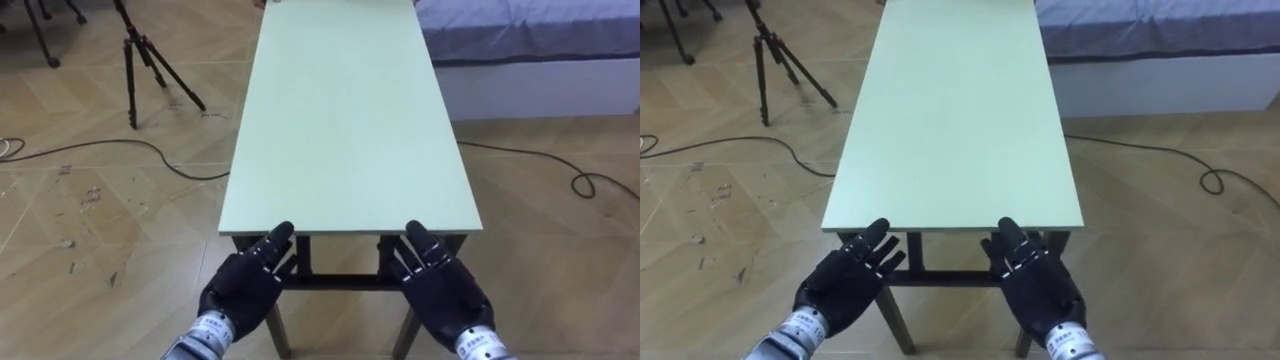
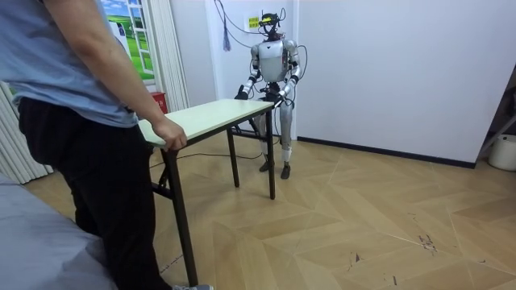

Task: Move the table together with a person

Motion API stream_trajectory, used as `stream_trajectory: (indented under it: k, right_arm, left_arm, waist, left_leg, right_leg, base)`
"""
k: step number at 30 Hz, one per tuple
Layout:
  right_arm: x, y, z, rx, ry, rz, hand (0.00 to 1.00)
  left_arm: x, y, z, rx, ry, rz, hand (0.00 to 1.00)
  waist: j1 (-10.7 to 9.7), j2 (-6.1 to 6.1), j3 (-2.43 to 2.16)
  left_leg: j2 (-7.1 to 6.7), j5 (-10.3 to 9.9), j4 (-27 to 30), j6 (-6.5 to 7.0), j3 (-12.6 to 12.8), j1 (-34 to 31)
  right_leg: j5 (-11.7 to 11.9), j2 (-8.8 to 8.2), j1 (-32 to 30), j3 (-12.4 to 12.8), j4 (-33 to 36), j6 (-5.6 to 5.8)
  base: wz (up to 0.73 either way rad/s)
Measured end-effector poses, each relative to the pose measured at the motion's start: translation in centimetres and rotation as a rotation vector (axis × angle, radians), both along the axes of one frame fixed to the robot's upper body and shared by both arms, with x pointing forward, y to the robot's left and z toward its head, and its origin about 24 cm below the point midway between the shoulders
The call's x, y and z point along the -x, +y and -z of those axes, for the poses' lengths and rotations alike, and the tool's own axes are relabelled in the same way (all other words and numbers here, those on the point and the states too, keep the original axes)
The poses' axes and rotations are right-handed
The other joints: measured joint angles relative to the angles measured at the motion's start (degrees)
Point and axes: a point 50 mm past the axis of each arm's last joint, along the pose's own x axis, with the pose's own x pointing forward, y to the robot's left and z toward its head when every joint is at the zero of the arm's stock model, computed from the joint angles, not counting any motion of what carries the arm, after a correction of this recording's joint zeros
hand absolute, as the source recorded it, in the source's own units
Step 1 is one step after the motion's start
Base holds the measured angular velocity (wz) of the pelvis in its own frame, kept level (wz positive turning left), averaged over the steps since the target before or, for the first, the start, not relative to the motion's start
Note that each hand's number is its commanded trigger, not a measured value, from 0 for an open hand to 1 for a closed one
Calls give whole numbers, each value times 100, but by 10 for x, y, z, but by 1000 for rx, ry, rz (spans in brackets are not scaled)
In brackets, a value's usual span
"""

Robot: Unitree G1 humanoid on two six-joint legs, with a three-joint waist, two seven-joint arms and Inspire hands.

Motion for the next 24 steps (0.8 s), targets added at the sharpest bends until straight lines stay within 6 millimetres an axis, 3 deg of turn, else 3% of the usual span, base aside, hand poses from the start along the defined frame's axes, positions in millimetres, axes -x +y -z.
stream_trajectory:
  k: [7, 24]
  right_arm:
    - [-5, -1, -2, -40, 21, 29, 0]
    - [-18, -1, -6, -92, 77, 105, 0]
  left_arm:
    - [1, -1, 8, 39, 67, -41, 0]
    - [-7, -8, 5, 90, 86, -73, 0]
  waist:
    - [-18, -7, 4]
    - [-33, -21, -12]
  left_leg:
    - [1, 0, -13, 0, 59, 43]
    - [4, 0, -41, 0, 105, 37]
  right_leg:
    - [0, 1, 2, 9, 1, 0]
    - [4, -6, -75, 57, 13, -3]
  base:
    - [-3]
    - [-1]
